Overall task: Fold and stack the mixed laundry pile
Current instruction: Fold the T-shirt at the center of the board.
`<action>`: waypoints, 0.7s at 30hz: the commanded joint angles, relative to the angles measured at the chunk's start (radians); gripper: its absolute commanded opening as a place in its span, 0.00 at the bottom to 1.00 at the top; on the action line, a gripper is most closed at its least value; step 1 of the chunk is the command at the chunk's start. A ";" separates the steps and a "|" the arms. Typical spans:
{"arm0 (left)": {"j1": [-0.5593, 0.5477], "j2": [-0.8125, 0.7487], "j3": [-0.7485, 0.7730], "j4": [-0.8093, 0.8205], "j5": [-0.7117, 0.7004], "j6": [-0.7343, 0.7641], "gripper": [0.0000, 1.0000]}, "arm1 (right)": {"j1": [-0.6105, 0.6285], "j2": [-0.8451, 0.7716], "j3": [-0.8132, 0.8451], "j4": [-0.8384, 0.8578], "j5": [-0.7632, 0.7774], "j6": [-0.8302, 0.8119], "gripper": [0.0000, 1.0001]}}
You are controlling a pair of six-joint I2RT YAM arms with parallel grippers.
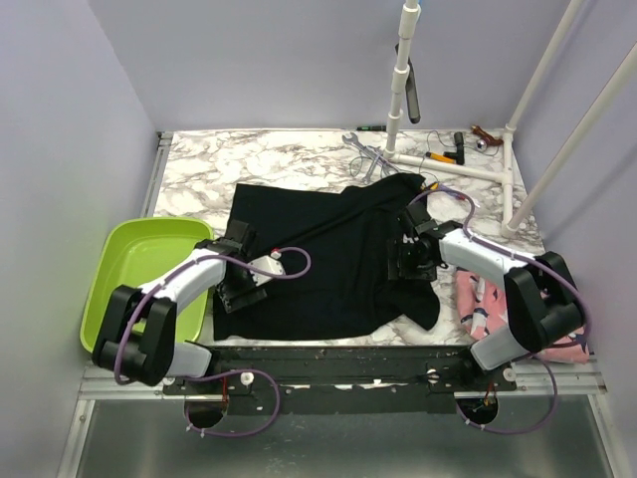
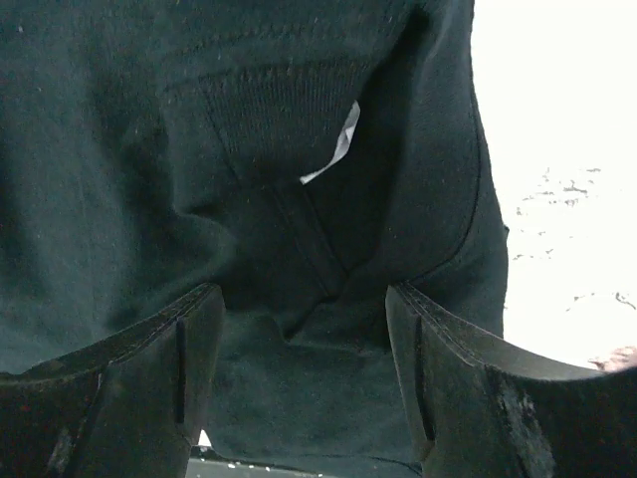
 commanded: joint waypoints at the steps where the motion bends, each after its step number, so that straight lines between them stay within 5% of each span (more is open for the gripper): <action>1: 0.007 0.161 0.040 0.233 -0.188 -0.014 0.75 | 0.000 0.046 0.040 0.212 0.059 0.001 0.73; 10: 0.062 0.263 0.248 0.230 -0.157 0.010 0.75 | -0.103 0.221 0.258 0.289 0.099 -0.100 0.73; 15: 0.066 -0.002 0.123 0.167 0.024 0.142 0.75 | -0.098 0.034 0.243 0.213 0.067 -0.106 0.73; 21: 0.071 -0.319 0.002 -0.067 0.197 0.293 0.76 | -0.097 -0.268 0.041 0.114 0.246 0.031 0.78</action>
